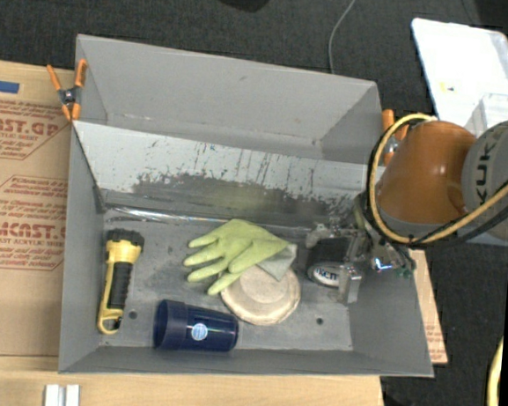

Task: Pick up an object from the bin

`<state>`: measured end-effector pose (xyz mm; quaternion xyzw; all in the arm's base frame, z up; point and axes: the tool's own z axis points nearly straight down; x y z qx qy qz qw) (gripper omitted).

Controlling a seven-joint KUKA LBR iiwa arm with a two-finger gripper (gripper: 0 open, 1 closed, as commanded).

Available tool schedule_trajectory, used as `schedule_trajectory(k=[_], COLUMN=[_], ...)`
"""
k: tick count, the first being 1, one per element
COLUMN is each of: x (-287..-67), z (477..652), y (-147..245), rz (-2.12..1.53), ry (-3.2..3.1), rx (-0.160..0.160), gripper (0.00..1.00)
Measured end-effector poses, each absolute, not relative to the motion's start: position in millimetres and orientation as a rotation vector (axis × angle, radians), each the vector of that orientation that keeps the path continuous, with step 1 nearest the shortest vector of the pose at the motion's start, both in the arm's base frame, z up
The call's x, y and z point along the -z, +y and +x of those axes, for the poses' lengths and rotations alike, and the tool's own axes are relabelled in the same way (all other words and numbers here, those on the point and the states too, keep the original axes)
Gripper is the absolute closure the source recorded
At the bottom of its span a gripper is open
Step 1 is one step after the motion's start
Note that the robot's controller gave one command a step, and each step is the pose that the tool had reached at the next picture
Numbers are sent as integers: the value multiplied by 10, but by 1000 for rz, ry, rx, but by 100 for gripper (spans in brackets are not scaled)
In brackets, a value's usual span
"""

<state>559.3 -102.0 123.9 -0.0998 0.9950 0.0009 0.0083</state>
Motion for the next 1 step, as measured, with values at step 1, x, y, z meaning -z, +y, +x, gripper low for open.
schedule_trajectory(k=[1], x=[-1048], z=[5891], y=[-1160], rz=[-169], ry=[3120], rx=[-3], gripper=[0])
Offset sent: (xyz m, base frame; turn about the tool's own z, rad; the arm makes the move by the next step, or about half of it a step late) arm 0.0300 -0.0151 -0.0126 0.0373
